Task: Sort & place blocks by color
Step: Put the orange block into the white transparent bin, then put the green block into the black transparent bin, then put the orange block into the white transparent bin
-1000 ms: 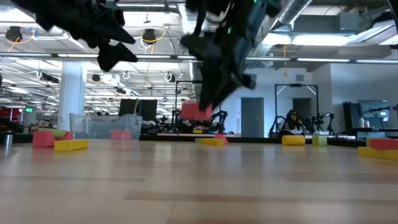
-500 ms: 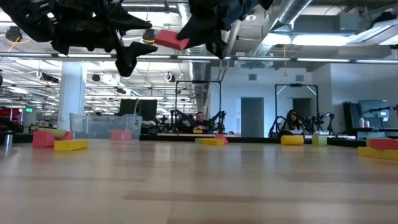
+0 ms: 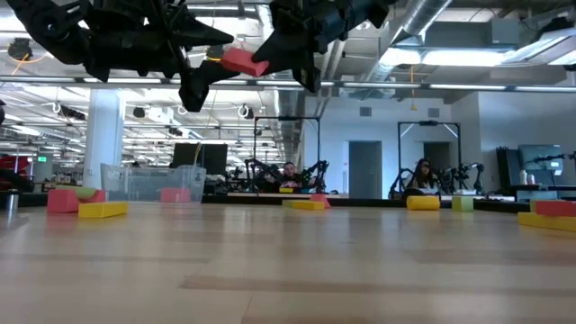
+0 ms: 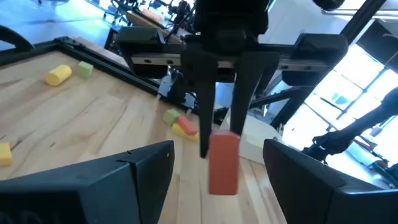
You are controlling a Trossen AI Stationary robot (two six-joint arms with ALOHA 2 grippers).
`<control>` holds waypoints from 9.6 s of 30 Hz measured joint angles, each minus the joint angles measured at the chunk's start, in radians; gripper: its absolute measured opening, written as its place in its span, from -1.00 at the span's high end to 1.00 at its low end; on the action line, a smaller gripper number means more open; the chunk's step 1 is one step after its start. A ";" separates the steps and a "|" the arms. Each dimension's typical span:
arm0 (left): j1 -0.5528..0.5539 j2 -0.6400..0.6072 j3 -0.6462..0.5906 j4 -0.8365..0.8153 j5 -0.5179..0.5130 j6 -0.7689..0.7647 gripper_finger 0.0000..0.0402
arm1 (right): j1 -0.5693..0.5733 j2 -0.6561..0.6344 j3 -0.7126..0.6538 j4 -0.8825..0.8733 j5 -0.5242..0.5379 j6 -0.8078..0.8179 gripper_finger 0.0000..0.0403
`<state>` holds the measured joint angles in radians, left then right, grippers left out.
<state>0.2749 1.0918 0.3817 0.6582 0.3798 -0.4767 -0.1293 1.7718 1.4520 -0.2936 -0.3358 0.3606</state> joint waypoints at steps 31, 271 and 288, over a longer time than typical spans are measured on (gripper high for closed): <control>0.043 0.021 0.005 0.005 -0.051 -0.003 0.88 | -0.052 0.000 0.000 0.021 -0.026 -0.050 0.09; -0.414 -0.027 0.479 -1.493 -0.220 0.070 -0.29 | -0.113 -0.247 -0.020 -0.945 0.361 0.075 -0.63; -0.007 -0.027 0.479 -1.356 -0.129 0.439 -0.29 | 0.000 -0.431 -0.509 -1.050 0.268 0.575 -0.63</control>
<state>0.2682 1.0653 0.8604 -0.6979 0.2512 -0.0381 -0.1298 1.3412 0.9430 -1.3435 -0.0680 0.9352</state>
